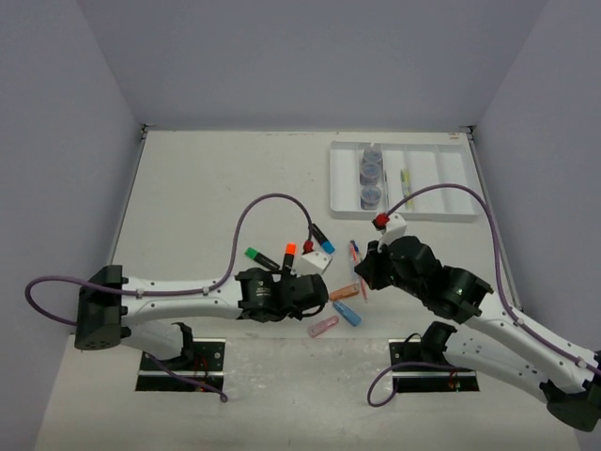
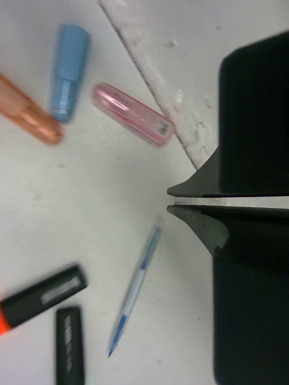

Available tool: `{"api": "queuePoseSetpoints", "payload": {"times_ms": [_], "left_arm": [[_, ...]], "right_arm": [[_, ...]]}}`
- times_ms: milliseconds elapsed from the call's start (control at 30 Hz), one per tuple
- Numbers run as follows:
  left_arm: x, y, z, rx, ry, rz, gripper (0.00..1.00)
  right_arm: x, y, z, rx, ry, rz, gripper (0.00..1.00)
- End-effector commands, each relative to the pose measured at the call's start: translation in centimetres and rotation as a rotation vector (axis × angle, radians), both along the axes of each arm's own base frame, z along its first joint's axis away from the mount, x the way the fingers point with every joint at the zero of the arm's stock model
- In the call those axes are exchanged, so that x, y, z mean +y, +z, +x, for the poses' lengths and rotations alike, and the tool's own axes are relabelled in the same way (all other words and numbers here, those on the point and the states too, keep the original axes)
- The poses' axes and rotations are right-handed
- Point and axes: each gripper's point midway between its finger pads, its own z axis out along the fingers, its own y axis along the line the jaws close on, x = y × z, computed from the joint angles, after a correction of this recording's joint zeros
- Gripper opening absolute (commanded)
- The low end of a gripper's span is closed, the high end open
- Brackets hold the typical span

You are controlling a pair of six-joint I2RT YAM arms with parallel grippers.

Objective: Sort the stationery into containers
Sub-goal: Close the pen cap on the pen.

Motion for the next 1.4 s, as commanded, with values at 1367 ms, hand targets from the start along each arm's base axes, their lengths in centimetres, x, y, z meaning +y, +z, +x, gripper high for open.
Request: {"api": "queuePoseSetpoints", "payload": {"times_ms": [1367], "left_arm": [[3.2, 22.3, 3.4, -0.495, 0.168, -1.283, 0.0]], "right_arm": [[13.0, 10.7, -6.3, -0.139, 0.377, 0.625, 0.0]]}}
